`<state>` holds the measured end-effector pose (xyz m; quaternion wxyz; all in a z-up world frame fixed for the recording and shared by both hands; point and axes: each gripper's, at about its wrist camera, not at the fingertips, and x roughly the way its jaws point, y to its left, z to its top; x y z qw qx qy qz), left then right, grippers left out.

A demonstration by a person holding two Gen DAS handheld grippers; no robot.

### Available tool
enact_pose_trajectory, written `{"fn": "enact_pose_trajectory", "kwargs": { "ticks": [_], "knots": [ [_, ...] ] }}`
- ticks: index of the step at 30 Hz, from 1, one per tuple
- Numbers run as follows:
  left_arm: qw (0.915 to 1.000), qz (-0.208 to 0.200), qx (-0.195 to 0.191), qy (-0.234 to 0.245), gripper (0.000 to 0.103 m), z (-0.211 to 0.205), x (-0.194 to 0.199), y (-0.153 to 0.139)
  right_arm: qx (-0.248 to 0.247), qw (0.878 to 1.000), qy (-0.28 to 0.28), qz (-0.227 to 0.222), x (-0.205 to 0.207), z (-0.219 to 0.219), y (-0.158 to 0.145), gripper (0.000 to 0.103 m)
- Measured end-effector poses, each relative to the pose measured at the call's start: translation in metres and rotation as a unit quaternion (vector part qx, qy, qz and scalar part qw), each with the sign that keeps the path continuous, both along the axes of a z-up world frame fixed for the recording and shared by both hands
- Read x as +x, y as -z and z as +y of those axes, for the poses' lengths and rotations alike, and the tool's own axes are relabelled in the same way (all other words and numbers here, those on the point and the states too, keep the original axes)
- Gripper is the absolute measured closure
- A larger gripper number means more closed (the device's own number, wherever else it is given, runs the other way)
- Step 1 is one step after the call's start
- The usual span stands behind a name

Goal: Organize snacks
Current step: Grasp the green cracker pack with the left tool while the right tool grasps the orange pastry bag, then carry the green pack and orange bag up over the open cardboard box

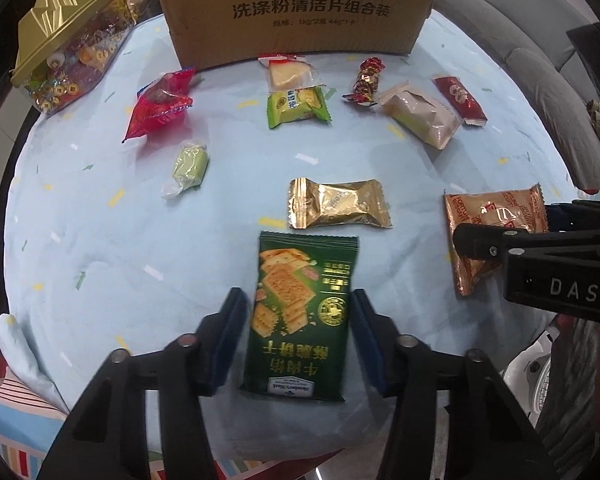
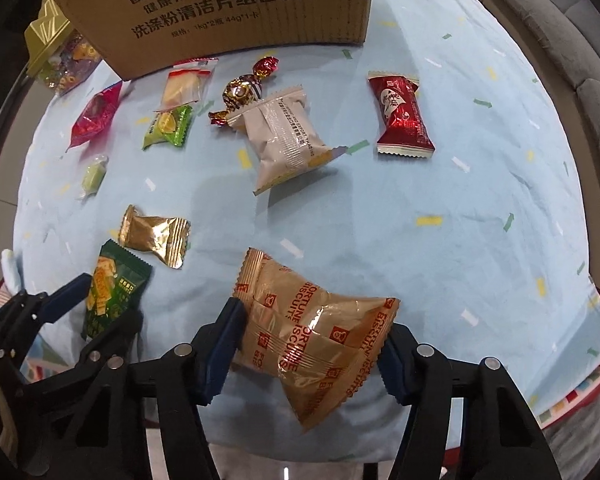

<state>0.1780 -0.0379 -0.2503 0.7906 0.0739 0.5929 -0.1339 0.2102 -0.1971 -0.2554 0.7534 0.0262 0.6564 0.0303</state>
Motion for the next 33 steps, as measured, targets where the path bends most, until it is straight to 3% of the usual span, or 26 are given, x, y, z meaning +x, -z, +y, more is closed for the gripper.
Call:
{"fn": "enact_pose_trajectory", "kwargs": {
  "ticks": [2, 7, 19, 33],
  "knots": [
    [1.0, 0.0, -0.001, 0.0, 0.059, 0.001, 0.002, -0.001, 0.006, 1.0, 0.0, -0.001, -0.002, -0.001, 0.0, 0.05],
    [1.0, -0.005, -0.007, 0.003, 0.061, 0.001, 0.002, -0.004, 0.013, 1.0, 0.001, -0.005, -0.004, -0.003, -0.004, 0.055],
    [0.9996, -0.024, -0.004, -0.015, 0.061, 0.005, -0.008, -0.026, 0.015, 0.999, -0.002, -0.032, -0.006, 0.003, -0.037, 0.058],
    [0.997, -0.058, -0.005, -0.052, 0.061, 0.01, 0.0, -0.079, 0.006, 0.997, 0.002, -0.076, -0.006, -0.002, -0.083, 0.058]
  ]
}}
